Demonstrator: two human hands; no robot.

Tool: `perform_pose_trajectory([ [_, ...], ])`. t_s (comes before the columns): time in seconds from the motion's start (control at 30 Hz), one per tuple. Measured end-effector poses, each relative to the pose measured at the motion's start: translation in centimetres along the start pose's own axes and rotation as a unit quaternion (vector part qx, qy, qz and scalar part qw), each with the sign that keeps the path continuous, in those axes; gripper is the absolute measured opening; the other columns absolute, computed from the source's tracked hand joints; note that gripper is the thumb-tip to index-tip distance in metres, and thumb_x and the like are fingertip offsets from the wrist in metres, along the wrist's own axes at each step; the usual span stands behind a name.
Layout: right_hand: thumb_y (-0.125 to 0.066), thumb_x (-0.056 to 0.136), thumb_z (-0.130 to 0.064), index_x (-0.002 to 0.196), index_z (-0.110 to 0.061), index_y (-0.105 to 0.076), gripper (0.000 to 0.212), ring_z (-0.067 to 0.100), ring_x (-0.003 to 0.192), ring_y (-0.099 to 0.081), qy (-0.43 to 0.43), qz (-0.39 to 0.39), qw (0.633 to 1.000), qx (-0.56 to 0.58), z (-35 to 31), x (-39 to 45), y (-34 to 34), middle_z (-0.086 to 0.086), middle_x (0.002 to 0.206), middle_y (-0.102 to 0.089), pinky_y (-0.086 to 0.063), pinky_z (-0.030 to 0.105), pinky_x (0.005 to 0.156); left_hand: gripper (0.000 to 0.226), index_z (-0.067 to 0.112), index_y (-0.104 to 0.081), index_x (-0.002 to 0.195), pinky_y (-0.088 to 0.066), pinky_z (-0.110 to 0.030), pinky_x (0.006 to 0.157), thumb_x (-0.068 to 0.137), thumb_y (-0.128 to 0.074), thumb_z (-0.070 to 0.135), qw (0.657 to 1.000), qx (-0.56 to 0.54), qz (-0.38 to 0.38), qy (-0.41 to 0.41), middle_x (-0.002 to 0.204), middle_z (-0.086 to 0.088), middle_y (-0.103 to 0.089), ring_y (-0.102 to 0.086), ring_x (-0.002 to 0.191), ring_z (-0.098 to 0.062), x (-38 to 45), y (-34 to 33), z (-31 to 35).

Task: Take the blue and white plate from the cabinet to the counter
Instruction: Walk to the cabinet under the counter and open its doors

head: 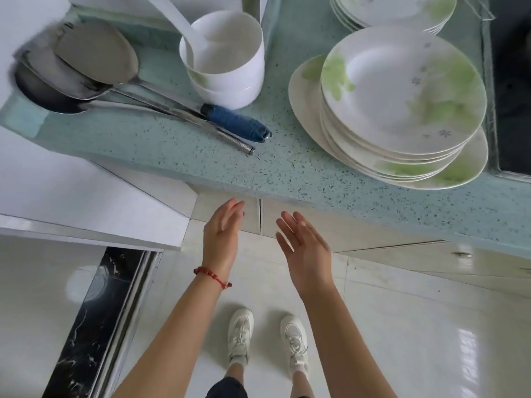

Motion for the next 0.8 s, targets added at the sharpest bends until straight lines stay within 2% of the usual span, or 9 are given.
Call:
perform_pose_trajectory([
  [0.1,-0.044,0.090,0.002,0.085,-0.006,-0.058,0.017,0.025,0.094,-0.065,0.008,-0.005,0.998,0.058,0.0,1.7,-1.3,0.010,0.089,-0.067,-0.050,0.037,0.089,0.015,0.020,-0.060,0.089,-0.048,-0.030,0.079,0.090,-0.049,0.009,0.992,-0.110,-0.003,0.055,0.098,-0.006,-0.067,-0.064,0.090,-0.012,1.9,-0.5,-0.2],
  [0.2,-0.040,0.088,0.010,0.070,-0.006,-0.055,0.028,0.022,0.080,-0.067,0.025,-0.004,0.995,0.097,-0.1,2.6,-2.4,0.007,0.073,-0.064,-0.052,0.035,0.082,0.020,0.015,-0.060,0.082,-0.050,-0.033,0.079,0.089,-0.048,0.002,0.972,-0.214,-0.014,0.096,0.081,-0.002,-0.070,-0.068,0.081,-0.014,2.4,-0.5,-0.7],
  [0.27,-0.039,0.086,0.013,0.066,-0.006,-0.053,0.032,0.022,0.072,-0.068,0.032,-0.003,0.993,0.114,0.0,2.9,-2.7,0.006,0.065,-0.064,-0.053,0.035,0.079,0.022,0.015,-0.059,0.080,-0.051,-0.034,0.080,0.088,-0.048,-0.001,0.961,-0.258,-0.020,0.097,0.077,0.000,-0.070,-0.068,0.080,-0.015,2.5,-0.5,-0.5],
  [0.33,-0.039,0.085,0.014,0.064,-0.007,-0.052,0.032,0.022,0.069,-0.068,0.036,-0.005,0.992,0.123,0.1,2.9,-2.9,0.005,0.061,-0.065,-0.054,0.035,0.078,0.023,0.015,-0.058,0.080,-0.052,-0.033,0.080,0.088,-0.047,-0.004,0.952,-0.289,-0.034,0.092,0.082,-0.002,-0.067,-0.067,0.080,-0.015,2.7,-0.7,0.0],
  [0.47,-0.041,0.085,0.012,0.067,-0.009,-0.052,0.030,0.020,0.072,-0.069,0.042,-0.015,0.992,0.121,0.4,2.8,-3.3,0.003,0.063,-0.068,-0.054,0.033,0.082,0.024,0.012,-0.059,0.083,-0.054,-0.028,0.080,0.085,-0.047,-0.008,0.935,-0.331,-0.068,0.107,0.088,-0.005,-0.062,-0.065,0.080,-0.014,2.9,-1.2,0.5],
  [0.53,-0.042,0.085,0.012,0.069,-0.009,-0.053,0.028,0.020,0.075,-0.069,0.046,-0.021,0.992,0.117,0.6,2.5,-3.3,0.003,0.064,-0.069,-0.053,0.033,0.085,0.022,0.010,-0.059,0.081,-0.055,-0.027,0.078,0.085,-0.048,-0.009,0.929,-0.342,-0.065,0.123,0.084,-0.006,-0.062,-0.065,0.076,-0.015,2.7,-1.3,0.4],
  [0.63,-0.043,0.084,0.012,0.073,-0.008,-0.055,0.025,0.021,0.077,-0.070,0.047,-0.026,0.992,0.117,1.3,1.5,-2.9,0.003,0.065,-0.071,-0.054,0.030,0.082,0.021,0.009,-0.058,0.079,-0.057,-0.025,0.072,0.085,-0.050,-0.009,0.922,-0.358,-0.047,0.142,0.071,-0.004,-0.071,-0.068,0.070,-0.014,2.4,-1.0,-0.2],
  [0.8,-0.047,0.084,0.011,0.071,-0.009,-0.054,0.025,0.017,0.065,-0.068,0.057,0.008,0.992,0.113,2.8,-0.4,-1.4,0.002,0.060,-0.068,-0.057,0.029,0.074,0.020,0.010,-0.058,0.077,-0.054,-0.019,0.060,0.082,-0.054,-0.008,0.933,-0.329,-0.026,0.143,0.060,0.000,-0.069,-0.066,0.061,-0.011,0.8,0.7,-1.5],
])
Point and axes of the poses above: each hand's wrist, its own x-axis towards the middle knuckle, its own y-axis out of the back of the hand, z = x × y, the point moved 6 cm from there along x, towards the middle knuckle
